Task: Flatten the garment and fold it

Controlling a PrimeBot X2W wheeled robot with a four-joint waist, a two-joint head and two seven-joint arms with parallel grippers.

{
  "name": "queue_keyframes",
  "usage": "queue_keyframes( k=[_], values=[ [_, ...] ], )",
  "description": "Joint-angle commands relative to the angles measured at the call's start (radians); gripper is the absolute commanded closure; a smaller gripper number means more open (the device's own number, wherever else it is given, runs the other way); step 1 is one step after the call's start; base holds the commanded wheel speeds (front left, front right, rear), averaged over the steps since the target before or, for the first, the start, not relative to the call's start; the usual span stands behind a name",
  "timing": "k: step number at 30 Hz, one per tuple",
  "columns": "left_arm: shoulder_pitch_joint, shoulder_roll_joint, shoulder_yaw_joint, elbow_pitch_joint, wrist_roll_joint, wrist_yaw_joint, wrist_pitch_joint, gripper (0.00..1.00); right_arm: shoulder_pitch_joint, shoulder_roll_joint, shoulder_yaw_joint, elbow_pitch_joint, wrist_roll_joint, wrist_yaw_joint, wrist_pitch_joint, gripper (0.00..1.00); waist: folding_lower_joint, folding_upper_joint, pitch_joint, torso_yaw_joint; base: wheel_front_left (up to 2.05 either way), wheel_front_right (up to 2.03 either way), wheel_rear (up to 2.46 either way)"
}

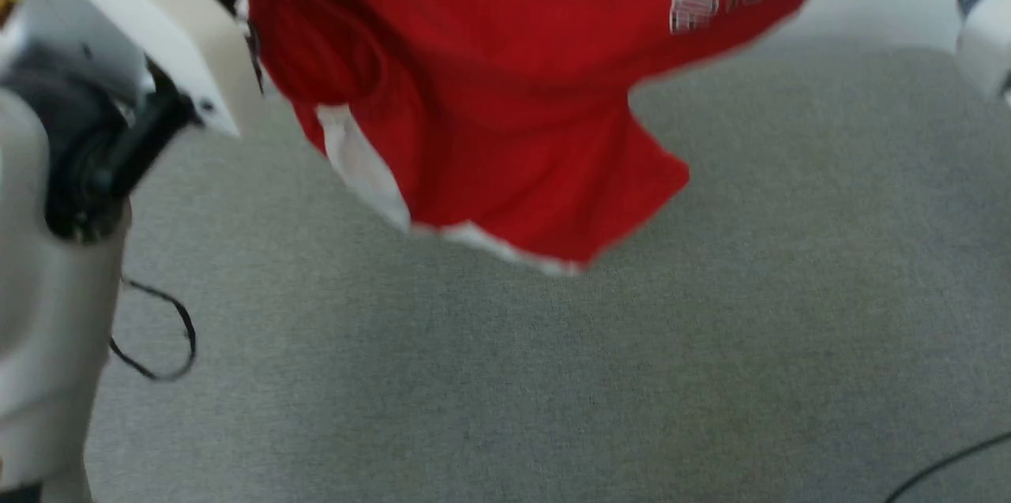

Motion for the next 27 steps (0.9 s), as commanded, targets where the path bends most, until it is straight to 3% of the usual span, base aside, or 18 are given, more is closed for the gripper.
queue_keyframes(
  k=[1,8,15,21,27],
  values=[
    [-0.08,0.001,0.0,0.059,0.012,-0.012,-0.019,1.0,-0.098,0.011,0.032,0.067,0.005,-0.002,-0.03,1.0,-0.0002,0.0,0.156,-0.064,0.0,0.0,0.0],
    [-0.287,-0.037,-0.014,0.254,0.041,-0.026,-0.113,1.0,-0.341,0.07,0.103,0.283,-0.031,-0.002,-0.139,1.0,-0.0002,0.0,0.274,-0.085,0.0,0.0,0.0],
    [-0.444,-0.096,-0.014,0.474,0.087,-0.013,-0.281,1.0,-0.5,0.155,0.145,0.505,-0.09,-0.002,-0.28,1.0,-0.0002,0.0,0.359,-0.091,0.0,0.0,0.0],
    [-0.457,-0.122,-0.037,0.617,0.116,-0.02,-0.421,1.0,-0.513,0.215,0.168,0.639,-0.111,-0.002,-0.373,1.0,-0.0002,0.0,0.387,-0.081,0.0,0.0,0.0],
    [-0.326,-0.142,-0.105,0.698,0.12,-0.035,-0.507,1.0,-0.412,0.238,0.225,0.706,-0.108,-0.002,-0.441,1.0,-0.0002,0.0,0.351,-0.061,0.0,0.0,0.0]
  ],
)
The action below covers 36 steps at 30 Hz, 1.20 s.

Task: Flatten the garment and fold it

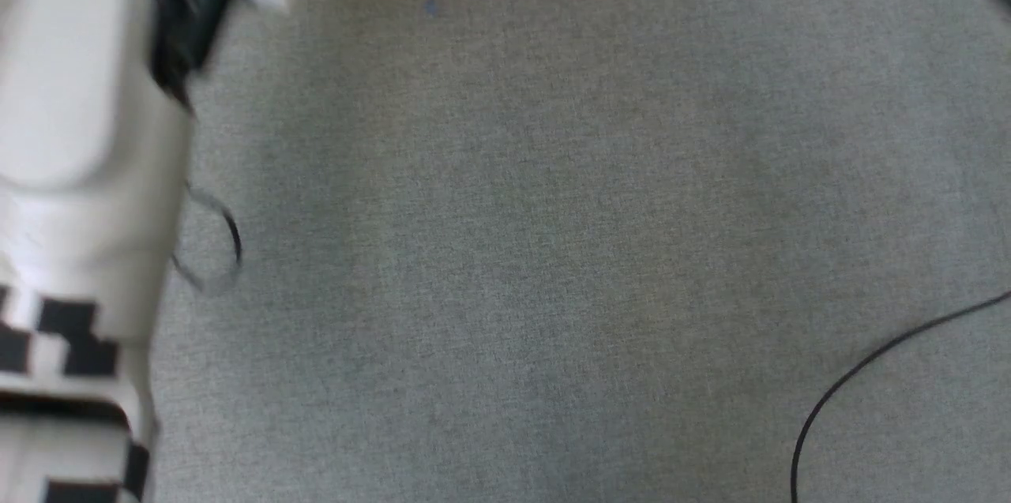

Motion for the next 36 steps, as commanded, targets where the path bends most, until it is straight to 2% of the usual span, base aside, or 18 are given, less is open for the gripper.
queue_keyframes(
  k=[1,9,14,18,28,36],
  values=[
    [0.061,-0.005,-0.016,0.014,-0.003,-0.006,-0.019,1.0,0.051,0.005,0.017,0.014,0.005,-0.002,-0.019,1.0,-0.0001,0.0,-0.038,0.014,0.0,0.0,0.0],
    [0.38,0.012,-0.119,0.016,-0.032,-0.014,-0.068,1.0,0.343,-0.038,0.177,-0.004,0.085,-0.002,-0.034,1.0,-0.0001,0.0,-0.192,0.02,0.0,0.0,0.0],
    [0.583,0.04,-0.166,-0.044,-0.044,-0.013,-0.065,1.0,0.511,-0.115,0.286,-0.093,0.182,-0.002,0.027,1.0,-0.0001,0.0,-0.288,0.012,0.0,0.0,0.0],
    [0.721,0.065,-0.204,-0.121,-0.037,0.002,-0.045,1.0,0.619,-0.187,0.325,-0.176,0.263,-0.002,0.08,1.0,-0.0001,0.0,-0.348,0.016,0.0,0.0,0.0],
    [0.981,0.107,-0.266,-0.308,-0.041,0.059,0.0,1.0,0.868,-0.349,0.32,-0.358,0.416,-0.002,0.238,1.0,-0.0001,0.0,-0.467,0.045,0.0,0.0,0.0],
    [1.162,0.093,-0.335,-0.384,-0.062,0.083,0.015,1.0,1.069,-0.465,0.221,-0.456,0.478,-0.002,0.334,1.0,-0.0001,0.0,-0.526,0.063,0.0,0.0,0.0]
  ],
)
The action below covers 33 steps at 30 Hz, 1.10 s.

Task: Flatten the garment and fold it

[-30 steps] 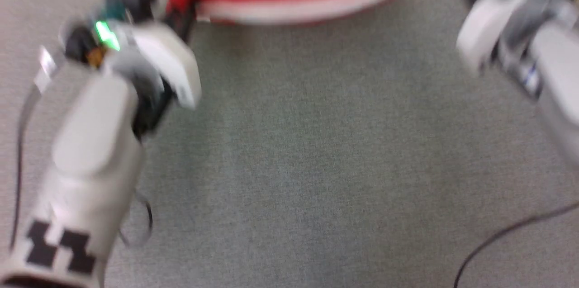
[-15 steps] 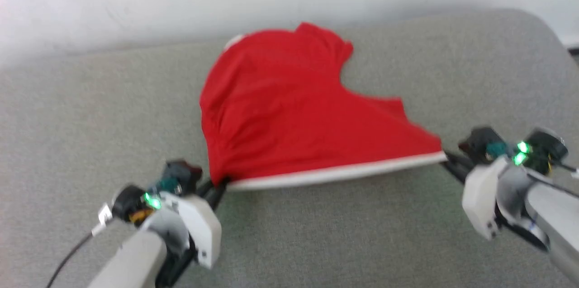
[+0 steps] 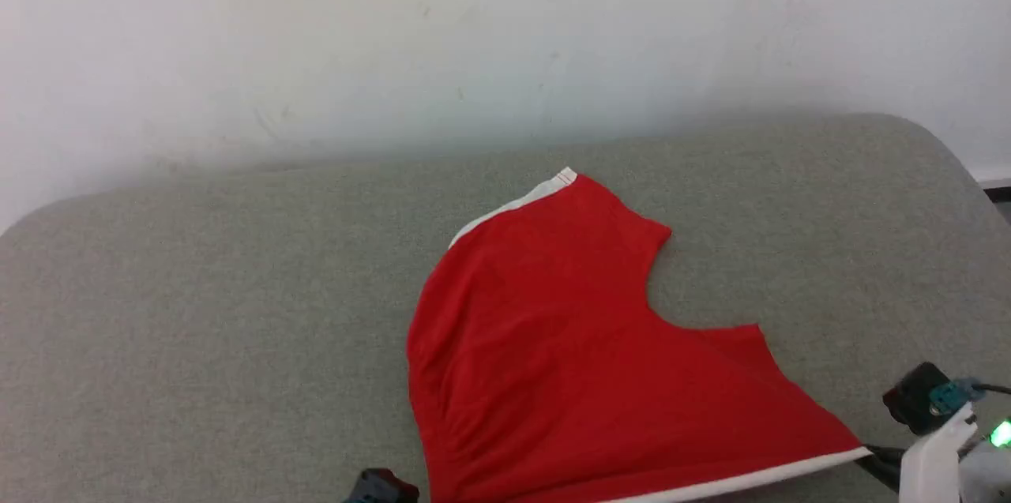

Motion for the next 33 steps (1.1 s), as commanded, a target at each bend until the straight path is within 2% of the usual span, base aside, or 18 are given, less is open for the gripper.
queue_keyframes(
  k=[1,9,14,19,26,33],
  values=[
    [0.04,-0.001,-0.011,-0.013,-0.008,0.017,0.006,1.0,0.052,-0.023,-0.032,-0.014,0.011,-0.002,0.007,1.0,0.0003,0.0,-0.03,0.019,0.0,0.0,0.0],
    [0.091,-0.022,-0.052,-0.041,-0.007,0.029,0.009,1.0,0.17,-0.028,-0.193,-0.111,0.004,-0.002,-0.04,1.0,0.0003,0.0,0.002,0.048,0.0,0.0,0.0],
    [0.031,-0.028,-0.038,-0.072,0.012,0.037,-0.003,1.0,0.163,-0.008,-0.289,-0.169,-0.039,-0.002,-0.074,1.0,0.0003,0.0,0.044,0.091,0.0,0.0,0.0],
    [-0.031,-0.025,-0.023,-0.13,0.023,0.038,0.002,1.0,0.105,0.022,-0.365,-0.214,-0.078,-0.002,-0.062,1.0,0.0003,0.0,0.095,0.147,0.0,0.0,0.0],
    [-0.106,-0.032,-0.013,-0.192,0.031,0.03,0.015,1.0,-0.027,0.056,-0.391,-0.205,-0.116,-0.002,-0.005,1.0,0.0003,0.0,0.161,0.231,0.0,0.0,0.0],
    [-0.209,-0.086,-0.007,-0.199,0.012,0.011,0.025,1.0,-0.244,0.089,-0.337,-0.071,-0.149,-0.002,0.068,1.0,0.0003,0.0,0.248,0.315,0.0,0.0,0.0]
  ],
)
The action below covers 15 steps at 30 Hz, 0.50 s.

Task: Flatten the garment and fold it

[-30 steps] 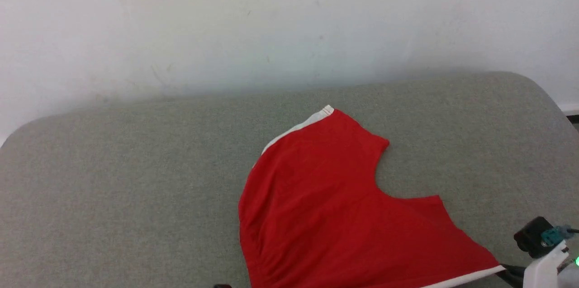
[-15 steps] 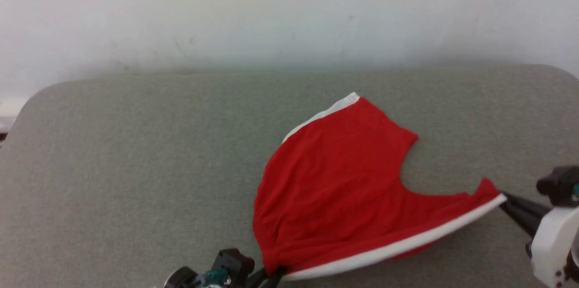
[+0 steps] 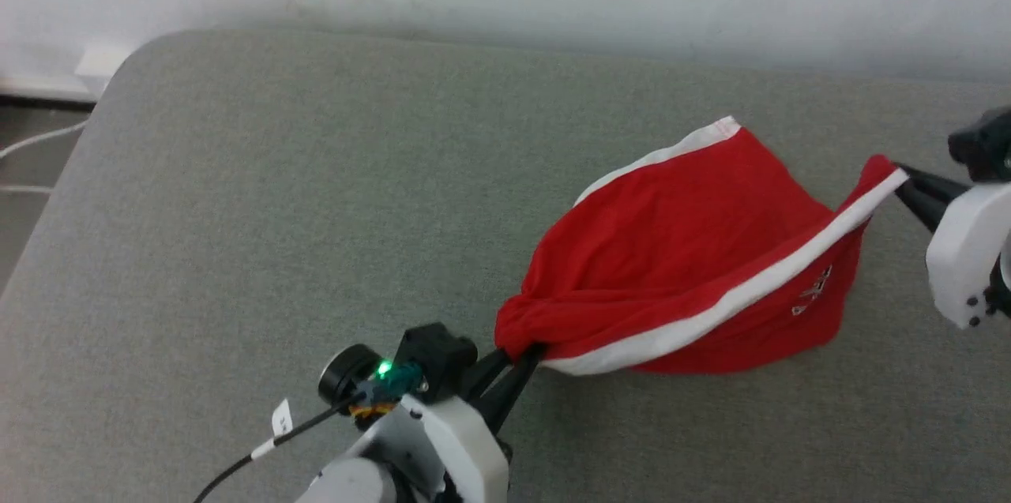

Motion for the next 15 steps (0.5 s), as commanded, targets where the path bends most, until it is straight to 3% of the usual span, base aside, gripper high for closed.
queue_keyframes(
  k=[1,15],
  values=[
    [-0.033,-0.015,0.007,0.007,-0.006,-0.008,-0.003,1.0,-0.042,0.012,0.013,0.03,-0.011,-0.002,0.008,1.0,-0.0003,0.0,0.082,0.078,0.0,0.0,0.0],
    [-0.234,-0.147,0.036,0.212,-0.062,-0.02,-0.001,1.0,-0.376,0.078,0.23,0.374,-0.044,-0.002,0.009,1.0,-0.0003,0.0,0.208,0.134,0.0,0.0,0.0]
  ],
)
